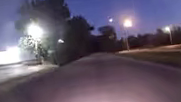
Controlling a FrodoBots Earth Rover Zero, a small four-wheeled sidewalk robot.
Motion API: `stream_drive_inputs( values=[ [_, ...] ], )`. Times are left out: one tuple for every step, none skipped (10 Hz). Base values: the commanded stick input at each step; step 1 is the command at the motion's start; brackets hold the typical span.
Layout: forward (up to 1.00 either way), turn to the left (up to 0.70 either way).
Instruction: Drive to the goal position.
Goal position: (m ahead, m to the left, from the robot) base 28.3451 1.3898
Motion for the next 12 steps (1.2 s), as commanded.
stream_drive_inputs(
  values=[
    [1.0, -0.4],
    [1.0, -0.4],
    [1.0, -0.4],
    [1.0, -0.28],
    [1.0, 0.0],
    [1.0, 0.0],
    [1.0, 0.0],
    [1.0, 0.0],
    [1.0, 0.0],
    [1.0, 0.0],
    [1.0, 0.0],
    [1.0, 0.0]
  ],
)
